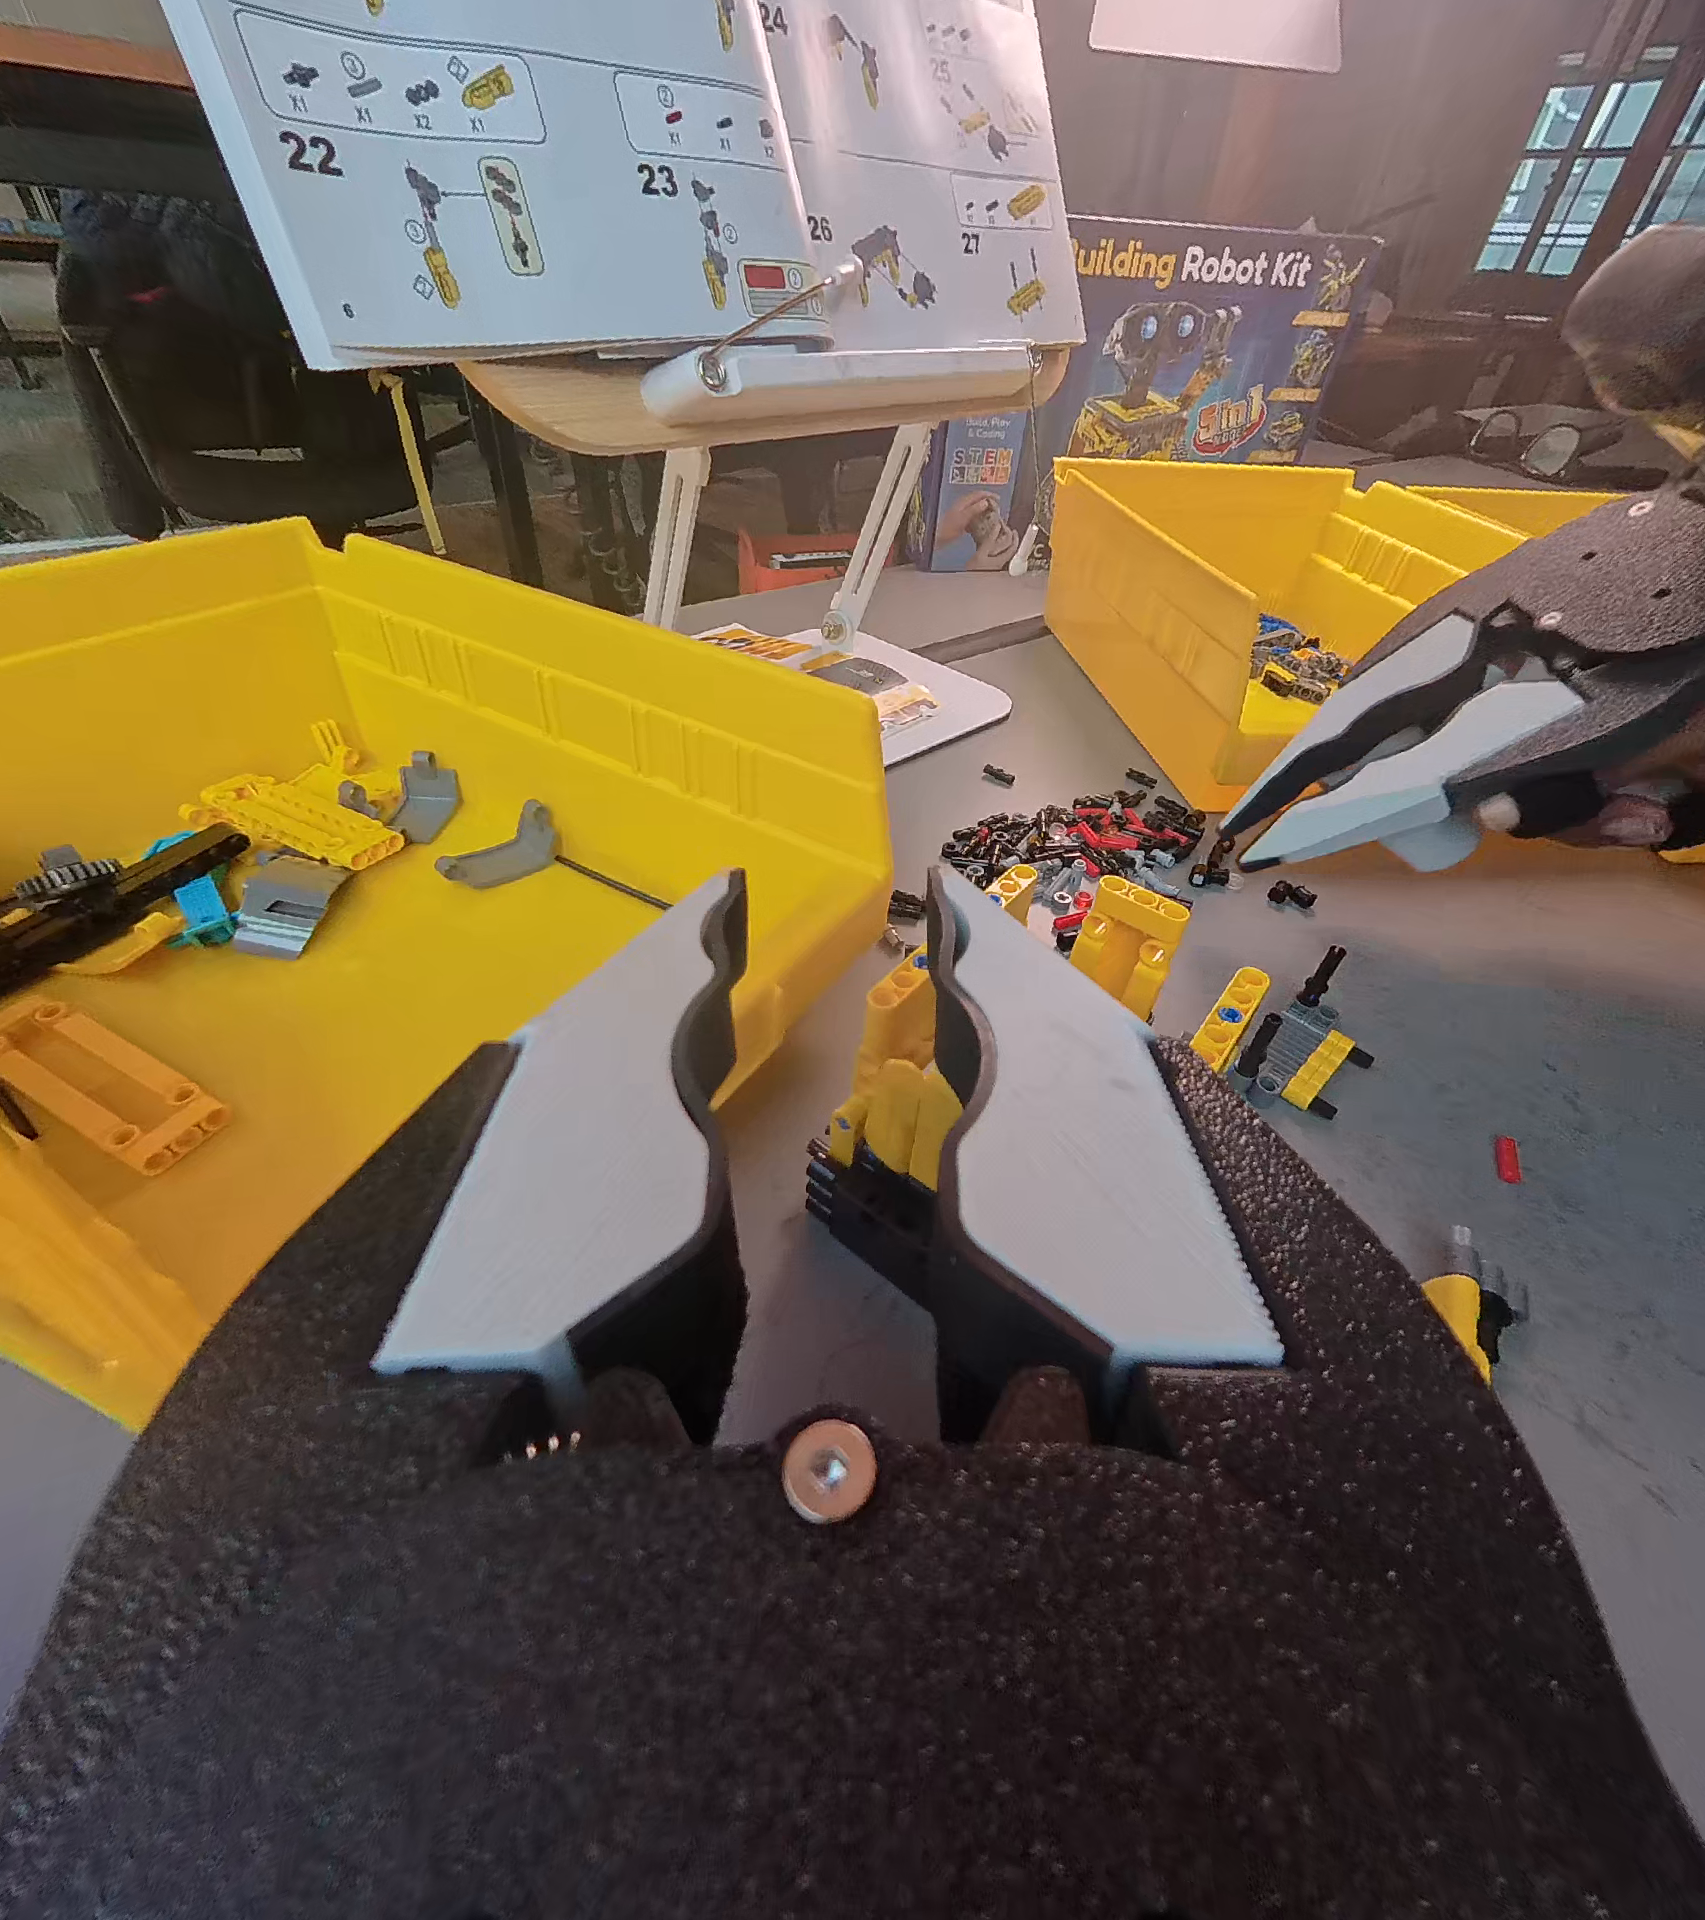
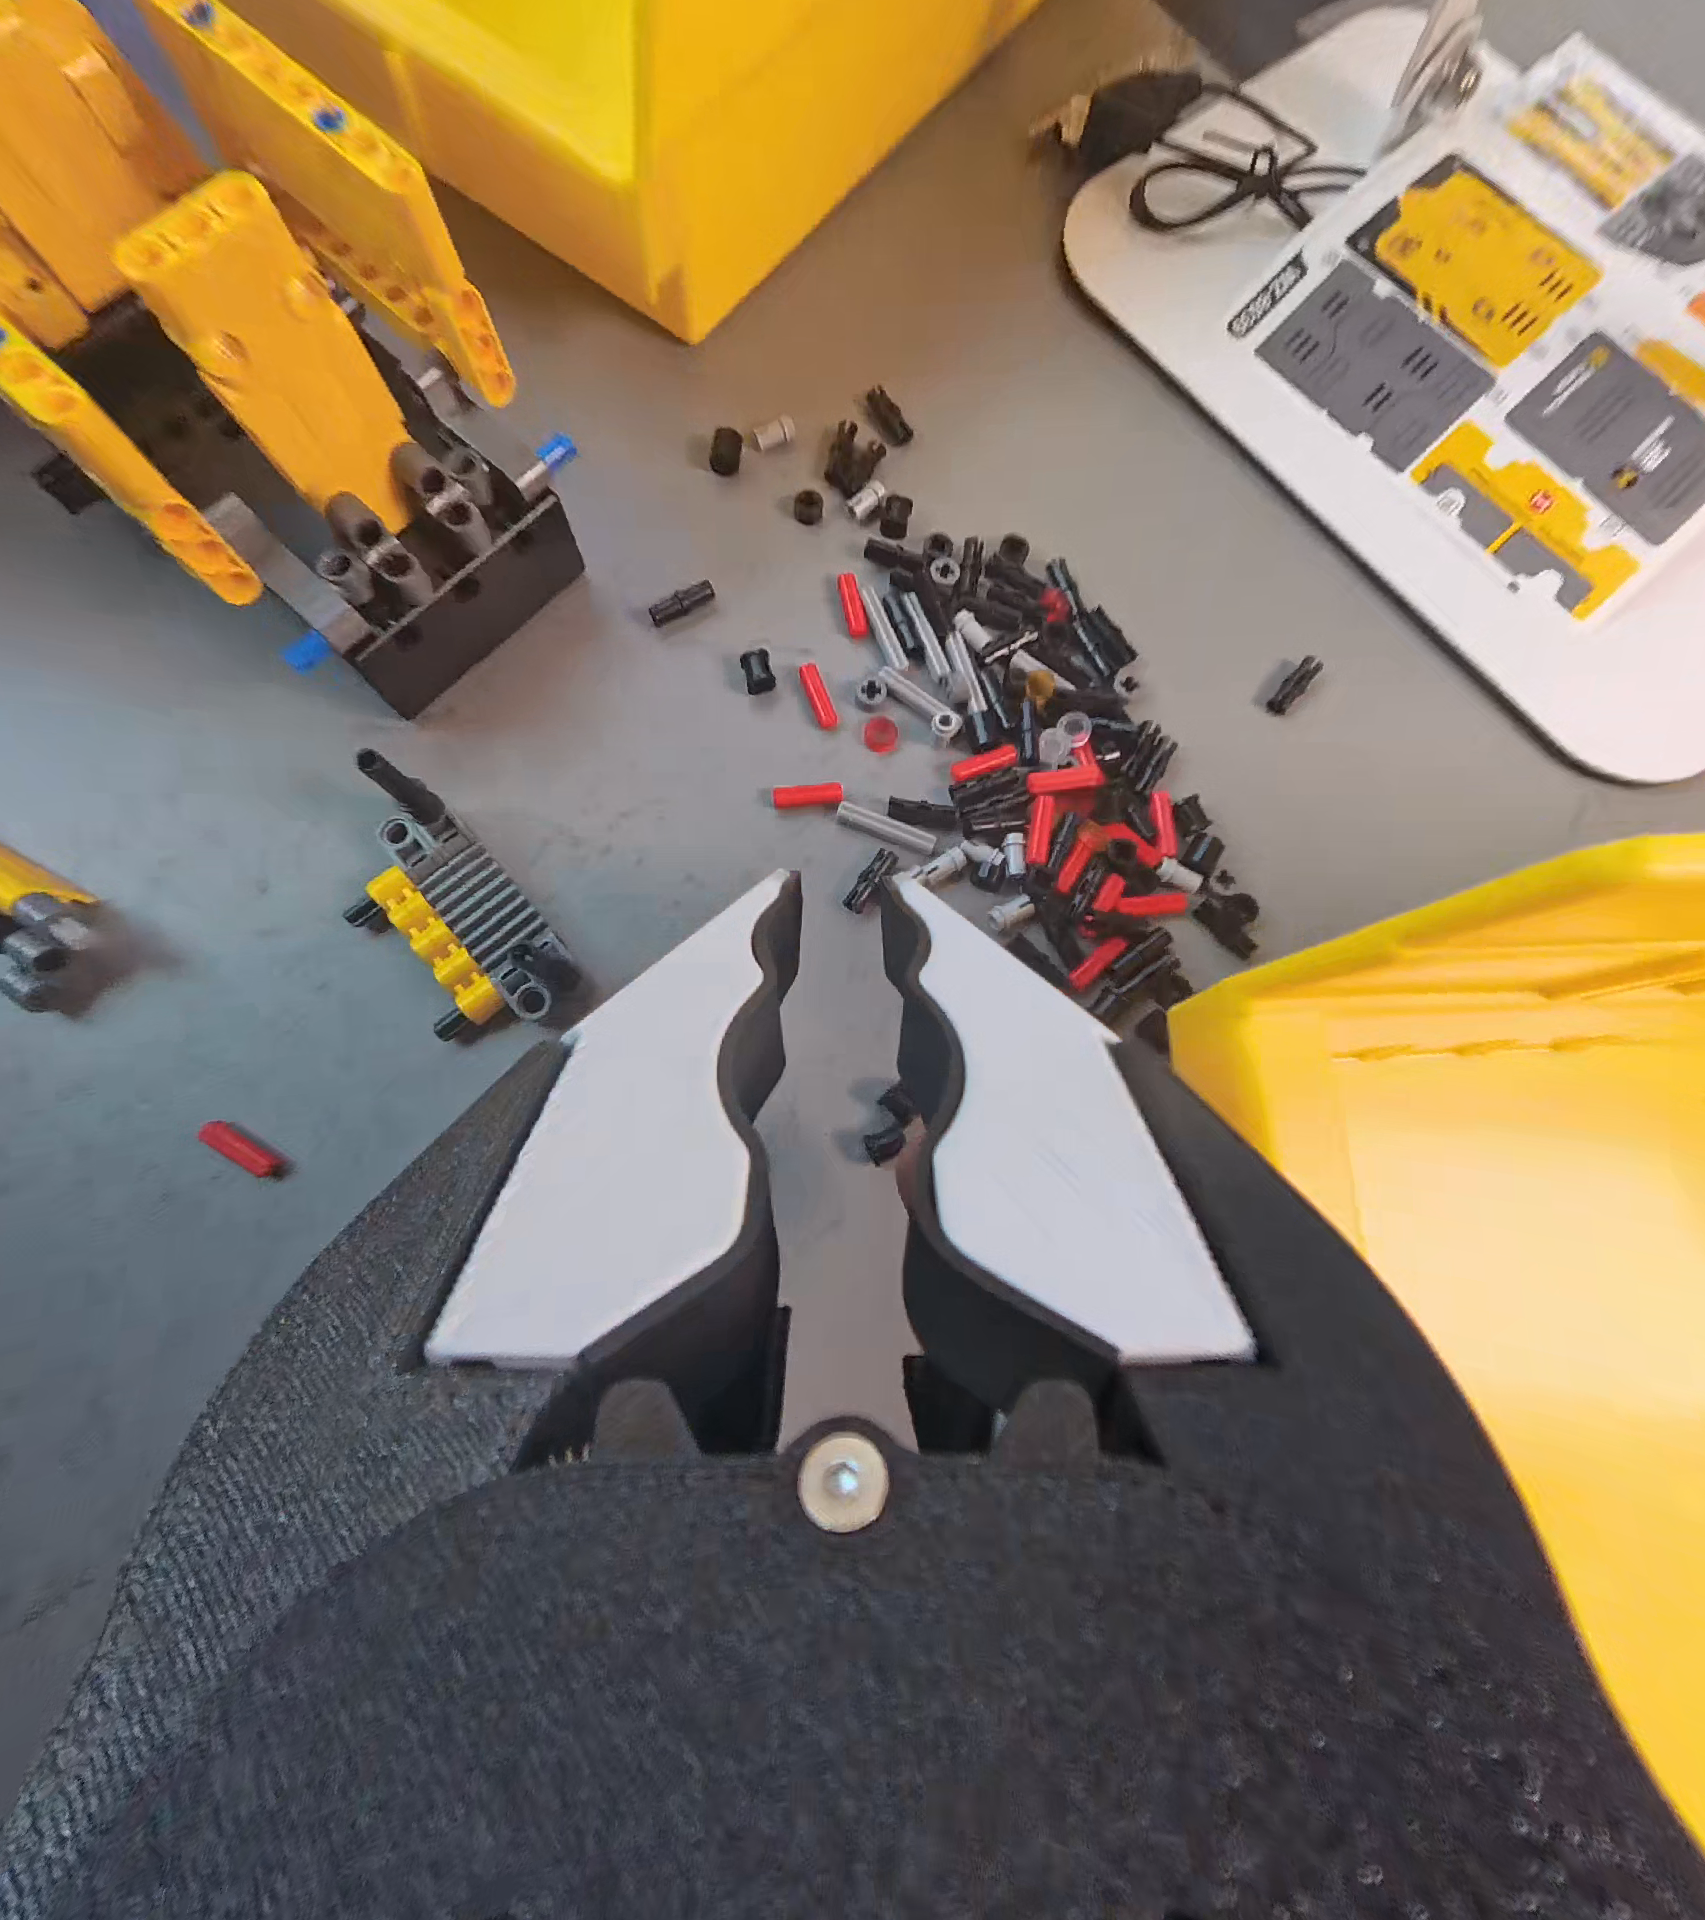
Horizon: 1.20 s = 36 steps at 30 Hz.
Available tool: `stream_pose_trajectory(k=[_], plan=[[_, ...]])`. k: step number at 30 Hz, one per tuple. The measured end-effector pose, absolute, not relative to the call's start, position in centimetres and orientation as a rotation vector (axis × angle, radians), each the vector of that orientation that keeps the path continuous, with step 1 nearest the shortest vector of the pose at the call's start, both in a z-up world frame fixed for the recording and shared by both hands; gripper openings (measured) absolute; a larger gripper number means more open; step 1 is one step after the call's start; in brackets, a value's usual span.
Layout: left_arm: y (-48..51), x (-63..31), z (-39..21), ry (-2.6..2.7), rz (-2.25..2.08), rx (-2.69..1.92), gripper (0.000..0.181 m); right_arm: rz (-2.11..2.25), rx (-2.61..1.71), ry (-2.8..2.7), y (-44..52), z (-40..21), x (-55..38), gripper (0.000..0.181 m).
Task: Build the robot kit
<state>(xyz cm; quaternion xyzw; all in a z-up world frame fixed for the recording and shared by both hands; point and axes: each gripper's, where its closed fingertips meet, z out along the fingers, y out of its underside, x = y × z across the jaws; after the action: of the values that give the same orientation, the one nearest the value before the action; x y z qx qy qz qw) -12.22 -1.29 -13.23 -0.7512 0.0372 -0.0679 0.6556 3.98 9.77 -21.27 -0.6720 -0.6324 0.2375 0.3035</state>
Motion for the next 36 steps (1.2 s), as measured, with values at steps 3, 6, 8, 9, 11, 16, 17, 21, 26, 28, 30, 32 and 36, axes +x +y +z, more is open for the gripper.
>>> stream_pose_trajectory(k=[3,6,8,9,11,16,17,21,26,28,30,32,36], plan=[[-1.4,-12.4,-13.0,0.081,-0.154,-1.695,0.033,0.567,-1.847,-1.694,9.7,-23.3,3.9,0.013],[-1.5,-12.5,-12.8,0.076,-0.167,-1.689,0.033,0.525,-1.879,-1.682,10.1,-23.9,4.0,0.011],[-1.5,-12.4,-12.8,0.073,-0.178,-1.69,0.033,0.542,-1.894,-1.68,10.0,-24.0,3.8,0.01],[-1.5,-12.4,-12.8,0.073,-0.182,-1.691,0.033,0.542,-1.901,-1.676,10.0,-24.0,3.8,0.01],[-1.5,-12.4,-12.9,0.073,-0.185,-1.693,0.033,0.542,-1.92,-1.668,10.1,-24.0,3.6,0.01],[-1.5,-12.4,-13.0,0.069,-0.19,-1.698,0.033,0.56,-1.942,-1.679,10.3,-24.0,3.3,0.005],[-1.5,-12.5,-13.0,0.068,-0.191,-1.698,0.033,0.56,-1.938,-1.684,10.3,-24.0,3.2,0.004],[-1.5,-12.6,-13.0,0.066,-0.188,-1.7,0.033,0.532,-1.879,-1.72,10.6,-23.8,3.5,0.003],[-1.5,-12.8,-13.1,0.062,-0.183,-1.7,0.032,0.608,-1.552,-1.928,7.2,-20.2,5.3,0.003],[-1.5,-12.7,-13.2,0.061,-0.189,-1.704,0.032,0.671,-1.418,-2.062,4.2,-20.0,6.6,0.004],[-1.4,-12.6,-13.4,0.065,-0.19,-1.713,0.032,0.744,-1.365,-2.152,1.3,-20.7,7.4,0.004],[-1.2,-12.5,-13.9,0.073,-0.179,-1.736,0.032,0.749,-1.357,-2.222,-0.2,-22.0,8.0,0.004],[-1.2,-12.3,-14.2,0.105,-0.127,-1.749,0.033,0.733,-1.392,-2.259,-0.4,-23.4,8.5,0.004]])
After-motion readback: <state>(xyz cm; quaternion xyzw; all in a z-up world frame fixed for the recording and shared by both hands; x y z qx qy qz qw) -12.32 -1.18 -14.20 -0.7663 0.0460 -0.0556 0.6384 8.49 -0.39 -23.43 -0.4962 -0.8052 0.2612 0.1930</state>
